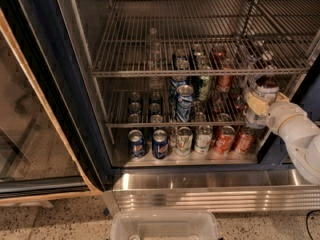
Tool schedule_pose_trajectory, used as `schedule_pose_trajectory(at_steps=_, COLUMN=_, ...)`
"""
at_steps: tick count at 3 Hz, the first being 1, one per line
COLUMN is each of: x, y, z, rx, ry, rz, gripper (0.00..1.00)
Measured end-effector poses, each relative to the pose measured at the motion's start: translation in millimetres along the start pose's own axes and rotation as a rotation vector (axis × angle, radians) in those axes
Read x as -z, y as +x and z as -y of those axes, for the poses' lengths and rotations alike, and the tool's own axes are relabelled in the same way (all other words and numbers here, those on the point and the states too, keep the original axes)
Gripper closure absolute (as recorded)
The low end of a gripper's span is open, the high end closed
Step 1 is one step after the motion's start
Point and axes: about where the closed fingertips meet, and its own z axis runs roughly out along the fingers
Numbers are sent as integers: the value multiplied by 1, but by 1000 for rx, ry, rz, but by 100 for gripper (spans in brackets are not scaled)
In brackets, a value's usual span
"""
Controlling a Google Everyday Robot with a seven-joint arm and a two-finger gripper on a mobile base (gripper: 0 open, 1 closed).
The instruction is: Pick blue plastic bottle from middle shelf of fridge
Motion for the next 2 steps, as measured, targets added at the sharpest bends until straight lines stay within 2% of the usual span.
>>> schedule_pose_trajectory(at_steps=2, x=4, y=10, z=-2, rx=-21, ry=-5, rz=-21, gripper=100)
